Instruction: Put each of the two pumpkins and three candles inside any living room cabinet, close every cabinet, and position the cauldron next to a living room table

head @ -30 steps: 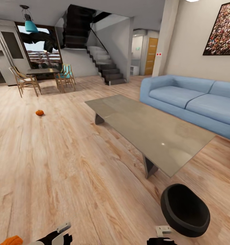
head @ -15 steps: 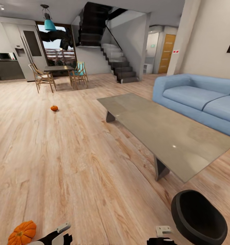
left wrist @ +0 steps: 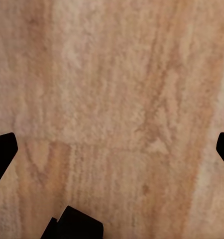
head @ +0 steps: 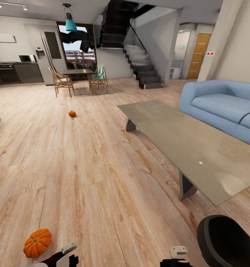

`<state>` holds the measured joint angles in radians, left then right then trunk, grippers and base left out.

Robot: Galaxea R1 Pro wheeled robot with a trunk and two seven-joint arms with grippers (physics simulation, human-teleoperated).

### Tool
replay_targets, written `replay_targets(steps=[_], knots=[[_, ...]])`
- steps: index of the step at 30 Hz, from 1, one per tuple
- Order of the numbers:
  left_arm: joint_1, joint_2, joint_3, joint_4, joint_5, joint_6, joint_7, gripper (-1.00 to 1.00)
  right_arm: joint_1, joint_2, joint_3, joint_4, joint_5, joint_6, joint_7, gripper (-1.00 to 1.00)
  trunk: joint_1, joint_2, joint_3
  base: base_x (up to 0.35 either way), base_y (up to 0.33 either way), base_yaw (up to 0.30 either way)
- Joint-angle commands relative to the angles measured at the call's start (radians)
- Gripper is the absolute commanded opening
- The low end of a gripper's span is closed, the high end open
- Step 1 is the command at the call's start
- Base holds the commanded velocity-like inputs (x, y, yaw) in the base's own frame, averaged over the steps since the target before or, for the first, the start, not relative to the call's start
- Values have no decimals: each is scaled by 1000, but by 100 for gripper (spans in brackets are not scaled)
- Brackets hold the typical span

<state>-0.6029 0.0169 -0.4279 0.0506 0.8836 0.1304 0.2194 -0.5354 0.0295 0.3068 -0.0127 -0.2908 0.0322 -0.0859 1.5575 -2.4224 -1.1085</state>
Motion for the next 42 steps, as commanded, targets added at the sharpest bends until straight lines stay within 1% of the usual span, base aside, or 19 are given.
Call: replay_targets(steps=[1, 7, 19, 23, 24, 36, 42], knots=[[0, 0, 0, 0, 0, 0, 0, 100, 0, -1, 0, 0, 0, 0, 0, 100, 0, 0, 0, 0, 0, 41], [0, 0, 0, 0, 0, 0, 0, 100, 0, -7, 0, 2, 0, 1, 0, 100, 0, 0, 0, 0, 0, 8], [0, 0, 0, 0, -1, 0, 0, 100, 0, -3, 0, 0, 1, -1, -2, 100, 0, 0, 0, 0, 0, 0], [0, -1, 1, -1, 0, 0, 0, 100, 0, -4, 0, 0, 2, -1, -2, 100, 0, 0, 0, 0, 0, 0], [0, -4, 1, -3, 0, 0, 0, 100, 0, -8, 0, 0, 0, -2, -1, 100, 0, 0, 0, 0, 0, 0], [0, -4, 1, -3, 0, 0, 0, 100, 0, -8, 0, 0, 0, -2, -2, 100, -46, 84, 37, 0, 0, 0], [0, -3, 1, -3, 0, 0, 1, 100, 0, -7, 0, 0, -4, -2, -2, 100, -69, 126, 50, 0, 0, 0]])
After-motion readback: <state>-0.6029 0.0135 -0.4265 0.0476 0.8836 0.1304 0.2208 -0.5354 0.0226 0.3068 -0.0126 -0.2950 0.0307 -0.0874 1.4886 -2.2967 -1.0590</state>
